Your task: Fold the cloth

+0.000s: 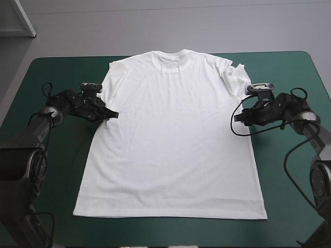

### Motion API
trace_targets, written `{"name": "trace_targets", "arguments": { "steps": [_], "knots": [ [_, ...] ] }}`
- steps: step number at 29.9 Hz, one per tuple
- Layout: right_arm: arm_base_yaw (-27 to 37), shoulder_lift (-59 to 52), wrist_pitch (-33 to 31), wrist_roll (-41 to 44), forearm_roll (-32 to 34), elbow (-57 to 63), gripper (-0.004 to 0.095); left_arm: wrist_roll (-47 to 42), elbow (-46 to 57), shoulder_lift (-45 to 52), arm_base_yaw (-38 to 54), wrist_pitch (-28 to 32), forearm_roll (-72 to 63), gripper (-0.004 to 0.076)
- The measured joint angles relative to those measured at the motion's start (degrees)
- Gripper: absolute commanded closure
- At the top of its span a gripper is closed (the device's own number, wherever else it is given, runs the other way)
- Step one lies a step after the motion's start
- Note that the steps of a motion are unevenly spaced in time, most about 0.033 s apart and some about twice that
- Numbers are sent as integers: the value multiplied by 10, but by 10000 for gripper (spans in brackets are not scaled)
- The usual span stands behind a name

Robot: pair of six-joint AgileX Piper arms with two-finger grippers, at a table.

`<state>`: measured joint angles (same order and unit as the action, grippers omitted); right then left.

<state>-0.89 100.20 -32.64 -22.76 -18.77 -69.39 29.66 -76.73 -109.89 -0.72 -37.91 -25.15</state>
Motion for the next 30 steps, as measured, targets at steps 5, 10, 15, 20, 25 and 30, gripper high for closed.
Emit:
{"name": "trace_targets", "arguments": {
  "steps": [5, 10, 15, 20, 25, 30],
  "knots": [
    [-3, 58, -26, -4, -2, -45, 412, 1, 0, 0, 0, 0, 0, 705],
    [-30, 72, -30, -19, 2, -57, 479, 1, 0, 0, 0, 0, 1, 705],
    [-47, 73, -32, -12, 4, -60, 647, 1, 0, 0, 0, 1, 2, 705],
    [-47, 75, -31, -3, 17, -60, 914, 1, 0, 0, 0, 1, 4, 705],
    [-47, 74, -31, 5, 27, -61, 915, 1, 0, 2, 0, 3, 0, 705],
    [-50, 54, -52, 4, 25, -63, 916, 0, 2, 20, 0, -28, -1, 705]
  ]
}}
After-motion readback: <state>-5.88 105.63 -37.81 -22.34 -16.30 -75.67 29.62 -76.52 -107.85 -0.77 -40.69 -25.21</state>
